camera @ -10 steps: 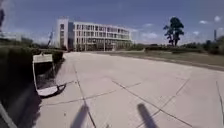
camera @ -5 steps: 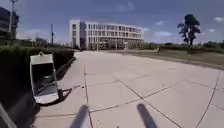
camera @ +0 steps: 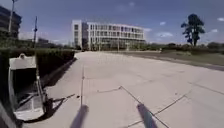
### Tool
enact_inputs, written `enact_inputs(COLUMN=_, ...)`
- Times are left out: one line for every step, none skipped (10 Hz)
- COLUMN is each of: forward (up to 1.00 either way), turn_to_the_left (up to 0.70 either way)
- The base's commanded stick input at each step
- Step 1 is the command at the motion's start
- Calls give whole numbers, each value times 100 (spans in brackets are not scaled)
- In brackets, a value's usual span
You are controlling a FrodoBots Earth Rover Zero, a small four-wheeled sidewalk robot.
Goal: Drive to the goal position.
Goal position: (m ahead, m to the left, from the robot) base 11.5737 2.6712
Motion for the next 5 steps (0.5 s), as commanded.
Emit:
enact_inputs(forward=70, turn_to_the_left=35)
enact_inputs(forward=70, turn_to_the_left=35)
enact_inputs(forward=70, turn_to_the_left=35)
enact_inputs(forward=70, turn_to_the_left=35)
enact_inputs(forward=70, turn_to_the_left=35)
